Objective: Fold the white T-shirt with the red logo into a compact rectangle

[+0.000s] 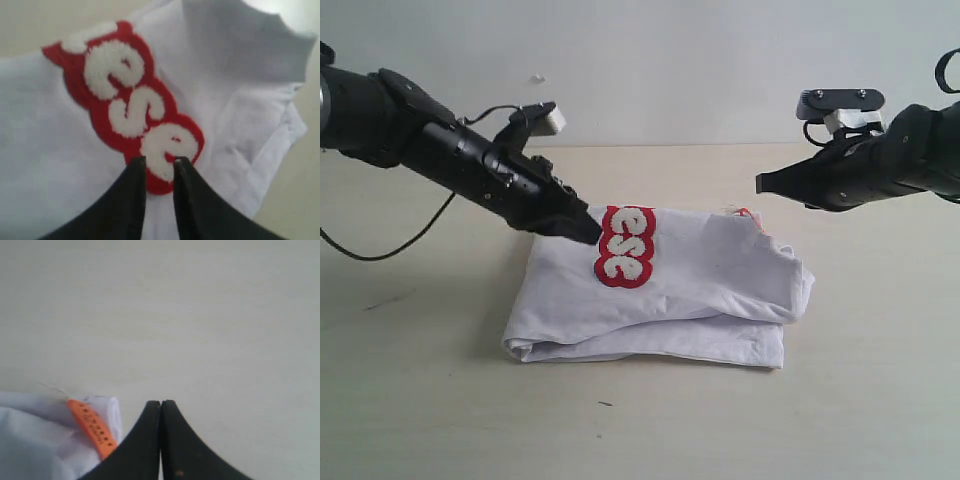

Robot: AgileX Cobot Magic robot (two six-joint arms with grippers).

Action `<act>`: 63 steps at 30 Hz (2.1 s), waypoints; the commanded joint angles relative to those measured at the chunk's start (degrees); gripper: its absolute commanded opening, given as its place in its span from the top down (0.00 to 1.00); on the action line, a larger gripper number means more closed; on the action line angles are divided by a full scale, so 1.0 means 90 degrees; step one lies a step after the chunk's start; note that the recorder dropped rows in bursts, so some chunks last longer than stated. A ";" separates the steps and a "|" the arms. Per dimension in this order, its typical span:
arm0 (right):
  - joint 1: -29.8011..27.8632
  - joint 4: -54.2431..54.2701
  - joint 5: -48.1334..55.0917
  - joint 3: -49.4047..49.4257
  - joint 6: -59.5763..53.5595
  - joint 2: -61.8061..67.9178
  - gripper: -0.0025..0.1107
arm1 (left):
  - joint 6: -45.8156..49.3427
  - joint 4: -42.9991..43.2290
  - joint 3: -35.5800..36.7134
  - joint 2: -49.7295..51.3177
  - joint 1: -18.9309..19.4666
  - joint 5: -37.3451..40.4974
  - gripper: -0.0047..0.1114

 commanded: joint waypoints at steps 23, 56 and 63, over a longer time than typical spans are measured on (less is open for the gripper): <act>0.1228 0.0119 0.1754 -0.0031 -0.1124 -0.0044 0.98 | -0.0951 0.1600 0.0027 0.0661 0.0046 0.1411 0.71; 0.1228 0.2398 0.4711 -0.0202 -0.4069 0.0230 0.98 | 0.0064 -0.0009 -0.0175 0.0967 0.0102 -0.1036 0.71; 0.1228 0.2218 0.4761 -0.0202 -0.4056 0.0568 0.98 | 0.0064 -0.0009 -0.0175 0.0967 0.0101 -0.1063 0.71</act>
